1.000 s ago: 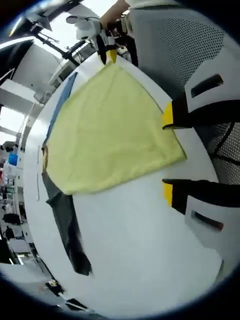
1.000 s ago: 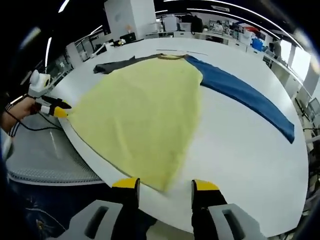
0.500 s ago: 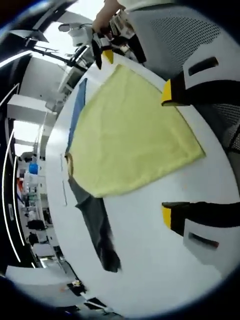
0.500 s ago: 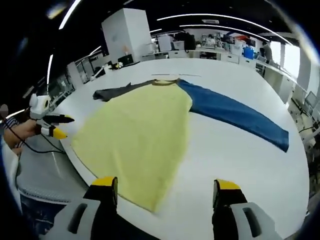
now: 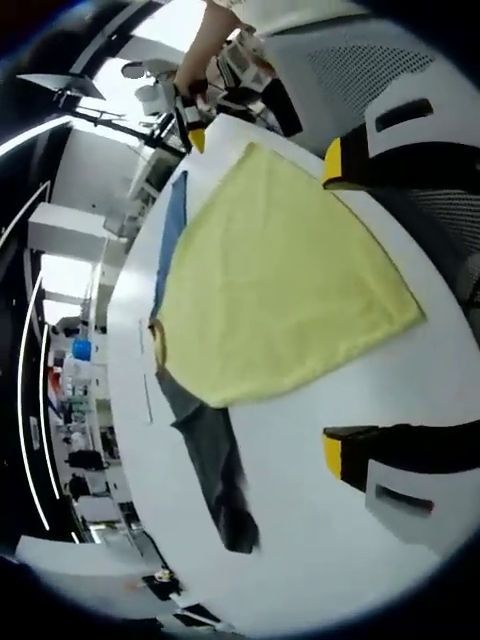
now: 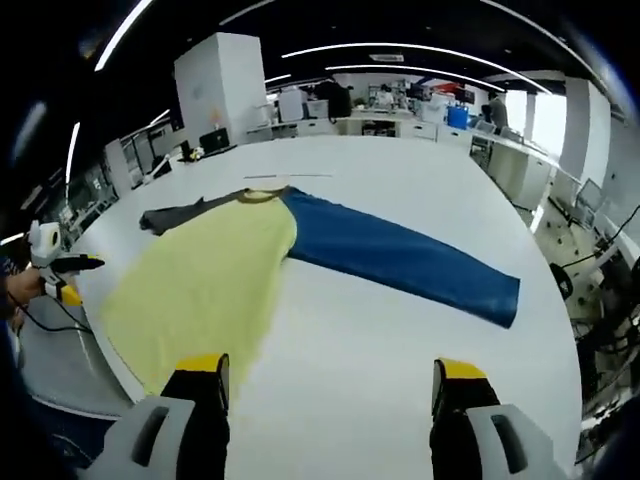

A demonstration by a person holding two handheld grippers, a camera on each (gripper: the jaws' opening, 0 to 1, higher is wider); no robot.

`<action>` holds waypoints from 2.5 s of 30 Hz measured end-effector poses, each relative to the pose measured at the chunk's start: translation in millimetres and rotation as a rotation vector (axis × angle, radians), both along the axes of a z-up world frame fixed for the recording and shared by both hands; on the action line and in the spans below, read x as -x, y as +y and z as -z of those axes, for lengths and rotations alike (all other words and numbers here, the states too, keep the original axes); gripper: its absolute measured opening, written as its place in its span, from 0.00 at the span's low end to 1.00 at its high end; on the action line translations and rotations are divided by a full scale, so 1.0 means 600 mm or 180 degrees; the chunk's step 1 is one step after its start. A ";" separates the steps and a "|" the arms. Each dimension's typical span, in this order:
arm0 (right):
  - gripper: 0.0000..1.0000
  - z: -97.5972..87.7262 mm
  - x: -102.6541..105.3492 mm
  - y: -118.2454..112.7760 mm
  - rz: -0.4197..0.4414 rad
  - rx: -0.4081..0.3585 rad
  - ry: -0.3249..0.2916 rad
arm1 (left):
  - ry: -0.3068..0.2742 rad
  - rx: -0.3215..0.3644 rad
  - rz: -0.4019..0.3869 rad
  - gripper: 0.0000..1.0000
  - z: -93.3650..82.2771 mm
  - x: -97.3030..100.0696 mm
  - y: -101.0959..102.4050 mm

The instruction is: Fold the garment on the visible template until the final outline fits inside the template.

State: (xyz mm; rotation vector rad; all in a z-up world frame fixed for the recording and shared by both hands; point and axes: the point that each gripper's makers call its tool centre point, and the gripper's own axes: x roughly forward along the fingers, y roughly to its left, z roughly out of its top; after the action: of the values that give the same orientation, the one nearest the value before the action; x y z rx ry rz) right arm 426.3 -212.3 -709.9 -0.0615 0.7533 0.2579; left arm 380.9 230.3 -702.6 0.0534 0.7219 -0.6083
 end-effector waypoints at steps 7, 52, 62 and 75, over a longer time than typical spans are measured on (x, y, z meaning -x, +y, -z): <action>0.79 -0.006 -0.033 -0.078 0.0304 -0.0002 -0.0145 | -0.0093 0.0072 0.0030 0.99 -0.013 -0.006 -0.009; 0.22 0.051 -0.117 -0.230 0.1485 0.0195 0.0071 | -0.0338 0.0326 -0.0218 0.91 -0.050 -0.033 -0.002; 0.15 0.051 -0.118 -0.237 0.1734 0.0104 0.0055 | -0.0302 0.0240 -0.0222 0.89 -0.047 -0.024 0.012; 0.00 0.050 -0.123 -0.224 0.1673 0.0071 0.0090 | -0.0313 -0.0002 -0.0301 0.94 -0.045 -0.024 0.033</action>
State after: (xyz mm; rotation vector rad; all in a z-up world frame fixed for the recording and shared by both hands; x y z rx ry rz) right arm 500.3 -347.0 -739.9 0.1193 0.7736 -0.2504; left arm 395.4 250.0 -675.9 0.0490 0.6256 -0.5114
